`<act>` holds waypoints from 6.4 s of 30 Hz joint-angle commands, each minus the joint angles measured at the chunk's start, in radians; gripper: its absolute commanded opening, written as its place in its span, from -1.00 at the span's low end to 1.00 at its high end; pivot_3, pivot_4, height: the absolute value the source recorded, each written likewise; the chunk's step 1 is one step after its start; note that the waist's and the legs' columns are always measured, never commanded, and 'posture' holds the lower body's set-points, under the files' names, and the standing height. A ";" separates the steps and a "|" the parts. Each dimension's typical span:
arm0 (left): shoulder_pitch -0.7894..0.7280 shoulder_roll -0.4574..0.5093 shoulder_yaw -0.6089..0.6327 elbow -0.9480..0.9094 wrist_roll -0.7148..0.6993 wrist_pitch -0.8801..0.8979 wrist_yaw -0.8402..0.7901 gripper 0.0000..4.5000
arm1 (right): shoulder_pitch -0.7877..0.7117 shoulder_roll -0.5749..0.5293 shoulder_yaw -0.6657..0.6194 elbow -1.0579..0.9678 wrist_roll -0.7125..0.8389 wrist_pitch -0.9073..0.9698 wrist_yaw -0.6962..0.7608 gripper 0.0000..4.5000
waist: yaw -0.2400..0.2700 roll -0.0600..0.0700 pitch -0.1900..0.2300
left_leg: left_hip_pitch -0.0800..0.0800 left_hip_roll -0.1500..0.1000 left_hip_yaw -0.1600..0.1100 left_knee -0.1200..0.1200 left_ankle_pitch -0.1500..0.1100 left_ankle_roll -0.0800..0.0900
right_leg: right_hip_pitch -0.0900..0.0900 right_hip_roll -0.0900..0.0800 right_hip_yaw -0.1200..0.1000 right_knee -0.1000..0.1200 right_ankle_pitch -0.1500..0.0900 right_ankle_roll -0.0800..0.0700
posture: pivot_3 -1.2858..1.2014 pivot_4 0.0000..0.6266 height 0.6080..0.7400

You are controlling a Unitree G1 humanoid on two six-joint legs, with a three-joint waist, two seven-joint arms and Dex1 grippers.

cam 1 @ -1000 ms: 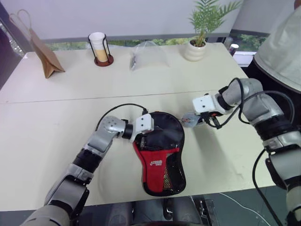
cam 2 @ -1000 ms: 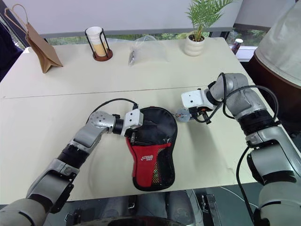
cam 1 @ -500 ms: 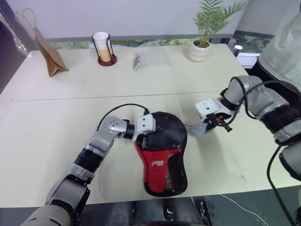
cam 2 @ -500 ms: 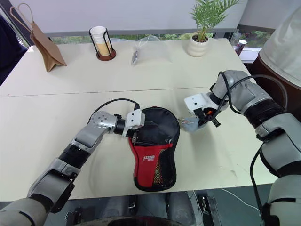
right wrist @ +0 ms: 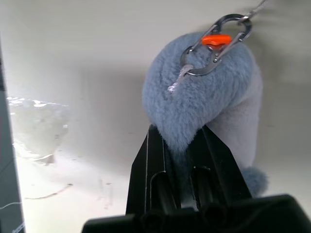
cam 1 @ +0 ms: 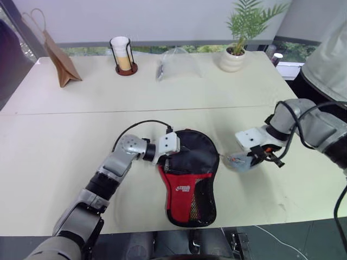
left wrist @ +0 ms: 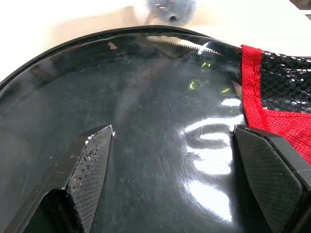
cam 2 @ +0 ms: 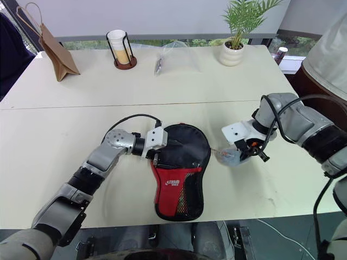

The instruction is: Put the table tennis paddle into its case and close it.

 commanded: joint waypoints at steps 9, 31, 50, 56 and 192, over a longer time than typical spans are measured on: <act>0.066 0.029 -0.053 0.016 0.062 0.043 0.008 0.86 | 0.154 -0.133 0.023 -0.308 0.054 0.099 0.043 -0.99 | 0.011 -0.001 -0.004 | 0.000 0.000 0.000 0.000 -0.001 0.001 | 0.002 -0.001 -0.001 -0.002 -0.001 0.001 | 0.03 -0.52 1.00; 0.071 0.043 -0.049 -0.023 0.050 0.046 0.019 0.86 | 0.298 0.250 -0.529 -0.268 -0.022 0.917 -0.192 -0.99 | -0.030 -0.011 -0.025 | 0.010 0.002 -0.001 -0.001 -0.001 0.001 | 0.010 0.001 -0.001 -0.001 -0.003 -0.005 | 0.03 -0.52 1.00; 0.029 0.019 -0.013 -0.058 0.012 0.051 0.001 0.86 | 0.014 0.423 -0.501 0.092 -0.170 0.833 -0.421 -0.99 | -0.044 -0.003 -0.020 | -0.006 0.000 0.000 -0.001 -0.001 0.001 | -0.007 0.000 -0.001 0.000 0.000 -0.002 | 0.03 -0.52 1.00; 0.022 0.012 0.012 -0.074 -0.020 0.071 -0.008 0.86 | -0.062 0.488 -0.485 0.240 -0.224 0.742 -0.442 -0.99 | -0.045 -0.002 -0.019 | -0.006 0.000 0.000 -0.001 -0.001 0.001 | -0.007 0.000 -0.001 0.000 0.000 -0.002 | 0.03 -0.52 1.00; -0.018 -0.092 -0.210 0.201 0.138 0.051 -0.132 0.86 | 0.733 -0.086 -0.711 -0.504 -0.060 0.340 -0.013 -0.98 | -0.014 -0.006 -0.023 | -0.002 -0.001 -0.004 0.000 -0.002 0.002 | 0.001 0.001 -0.001 -0.003 -0.006 -0.002 | 0.03 -0.52 1.00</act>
